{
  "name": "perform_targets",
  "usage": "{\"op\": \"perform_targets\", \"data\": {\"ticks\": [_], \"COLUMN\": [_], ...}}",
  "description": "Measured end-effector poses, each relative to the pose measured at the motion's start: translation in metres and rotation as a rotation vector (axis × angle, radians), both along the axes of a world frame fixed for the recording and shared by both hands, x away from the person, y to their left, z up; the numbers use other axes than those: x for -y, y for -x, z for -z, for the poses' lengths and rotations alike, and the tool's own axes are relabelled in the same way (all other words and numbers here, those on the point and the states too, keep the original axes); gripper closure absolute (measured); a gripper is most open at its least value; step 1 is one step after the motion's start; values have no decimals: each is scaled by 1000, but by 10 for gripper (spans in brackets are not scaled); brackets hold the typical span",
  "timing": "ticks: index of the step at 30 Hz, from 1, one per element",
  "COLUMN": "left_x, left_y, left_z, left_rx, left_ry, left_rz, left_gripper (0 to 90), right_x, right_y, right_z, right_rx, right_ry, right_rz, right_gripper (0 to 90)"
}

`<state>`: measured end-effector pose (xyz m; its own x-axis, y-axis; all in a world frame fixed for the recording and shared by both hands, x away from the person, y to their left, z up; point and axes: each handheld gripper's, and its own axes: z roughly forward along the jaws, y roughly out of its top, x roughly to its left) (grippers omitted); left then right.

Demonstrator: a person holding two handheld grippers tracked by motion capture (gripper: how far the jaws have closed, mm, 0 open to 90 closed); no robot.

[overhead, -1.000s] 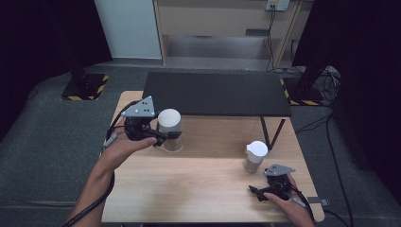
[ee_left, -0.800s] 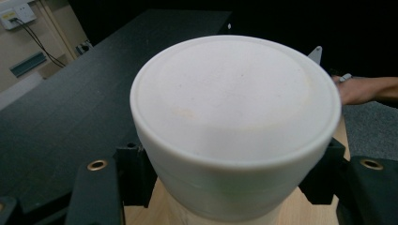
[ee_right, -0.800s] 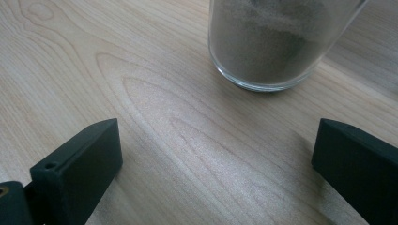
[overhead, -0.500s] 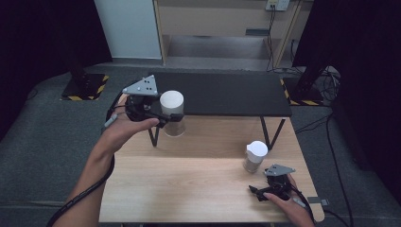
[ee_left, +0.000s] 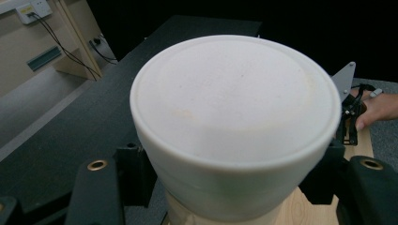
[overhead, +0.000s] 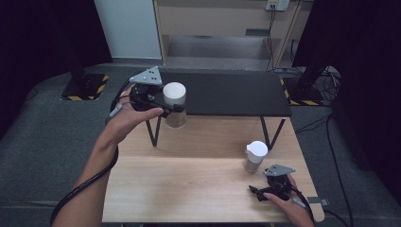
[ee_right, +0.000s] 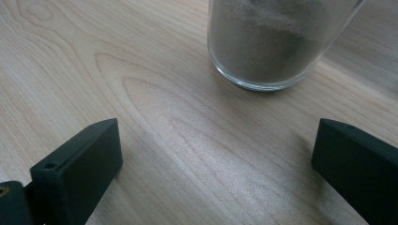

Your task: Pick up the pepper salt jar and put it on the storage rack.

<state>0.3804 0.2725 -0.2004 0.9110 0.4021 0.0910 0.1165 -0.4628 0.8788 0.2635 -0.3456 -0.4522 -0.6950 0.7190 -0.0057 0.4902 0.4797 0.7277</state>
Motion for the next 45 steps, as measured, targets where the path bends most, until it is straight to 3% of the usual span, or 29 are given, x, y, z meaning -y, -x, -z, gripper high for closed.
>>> {"op": "perform_targets", "data": {"ticks": [9, 18, 36, 45], "left_x": [4, 11, 17, 15], "left_y": [-11, -30, -72, -79], "left_z": [-10, -14, -4, 2], "left_rx": [2, -8, -39, -49], "left_ry": [3, 4, -11, 9], "left_rz": [-24, -44, -104, -108], "left_gripper": [336, 336, 336, 335], "right_x": [0, 0, 0, 0], "right_y": [0, 0, 0, 0], "right_z": [0, 0, 0, 0], "right_rx": [0, 1, -2, -2], "right_ry": [0, 0, -1, 0], "right_rz": [0, 0, 0, 0], "right_gripper": [28, 28, 29, 29]}}
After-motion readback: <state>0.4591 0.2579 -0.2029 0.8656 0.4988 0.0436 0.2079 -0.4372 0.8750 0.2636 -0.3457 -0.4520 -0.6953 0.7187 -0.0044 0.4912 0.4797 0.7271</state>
